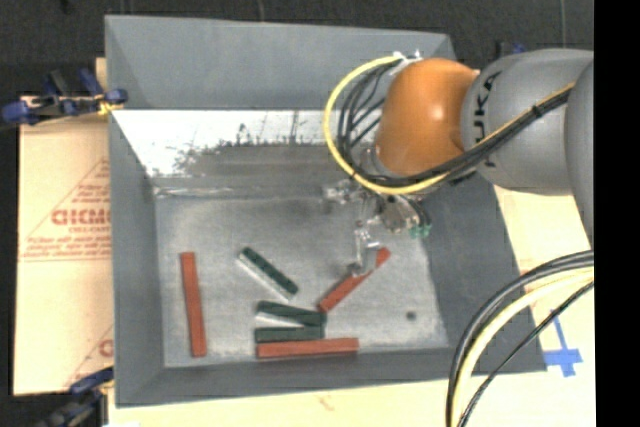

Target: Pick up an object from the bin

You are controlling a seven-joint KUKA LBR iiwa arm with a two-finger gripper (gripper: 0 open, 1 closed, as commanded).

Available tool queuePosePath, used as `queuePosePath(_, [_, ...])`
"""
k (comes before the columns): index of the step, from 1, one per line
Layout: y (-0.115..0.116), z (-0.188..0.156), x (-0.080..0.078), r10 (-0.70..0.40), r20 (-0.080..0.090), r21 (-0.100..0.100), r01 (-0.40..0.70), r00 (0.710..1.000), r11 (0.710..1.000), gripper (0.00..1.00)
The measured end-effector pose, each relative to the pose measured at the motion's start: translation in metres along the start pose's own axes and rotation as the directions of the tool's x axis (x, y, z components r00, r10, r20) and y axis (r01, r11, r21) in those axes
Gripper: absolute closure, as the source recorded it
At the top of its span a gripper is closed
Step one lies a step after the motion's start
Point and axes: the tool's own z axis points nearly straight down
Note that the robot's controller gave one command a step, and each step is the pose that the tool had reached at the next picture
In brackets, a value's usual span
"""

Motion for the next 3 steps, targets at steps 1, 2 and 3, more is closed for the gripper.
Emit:
queuePosePath(1, [-0.021, -0.028, 0.061, -0.172, -0.006, 0.001, 0.172, 0.985, 0.985, 0.0])
queuePosePath(2, [-0.007, 0.001, 0.031, -0.338, -0.004, -0.001, 0.338, 0.941, 0.941, 0.0])
queuePosePath(3, [0.008, 0.031, 0.059, -0.376, -0.005, -0.005, 0.376, 0.927, 0.927, 0.0])
